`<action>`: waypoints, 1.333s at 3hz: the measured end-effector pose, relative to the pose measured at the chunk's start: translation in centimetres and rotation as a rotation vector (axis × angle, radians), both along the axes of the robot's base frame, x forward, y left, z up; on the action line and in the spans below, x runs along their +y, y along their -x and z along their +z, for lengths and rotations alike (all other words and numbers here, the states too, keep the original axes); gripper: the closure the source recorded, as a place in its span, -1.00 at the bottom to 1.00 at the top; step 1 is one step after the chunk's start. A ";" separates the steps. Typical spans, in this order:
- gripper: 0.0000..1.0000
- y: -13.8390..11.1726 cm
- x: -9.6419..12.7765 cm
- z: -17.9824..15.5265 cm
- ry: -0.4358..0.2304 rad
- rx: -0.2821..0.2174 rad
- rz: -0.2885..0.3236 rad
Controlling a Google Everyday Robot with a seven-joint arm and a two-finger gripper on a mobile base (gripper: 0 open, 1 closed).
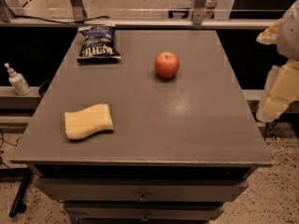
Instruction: Pick sponge
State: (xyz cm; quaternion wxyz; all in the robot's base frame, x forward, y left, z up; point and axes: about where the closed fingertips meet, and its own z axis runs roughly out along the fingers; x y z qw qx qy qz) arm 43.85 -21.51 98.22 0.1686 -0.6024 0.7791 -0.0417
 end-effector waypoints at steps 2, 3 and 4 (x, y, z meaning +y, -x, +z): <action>-1.00 -0.6 3.1 -1.5 -0.089 0.011 0.035; -1.00 -0.6 8.1 -3.4 -0.231 0.024 0.094; -1.00 -0.1 14.5 -5.2 -0.408 0.045 0.164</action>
Offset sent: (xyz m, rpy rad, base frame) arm 0.0170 0.0821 -0.0456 0.2448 0.0563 0.0963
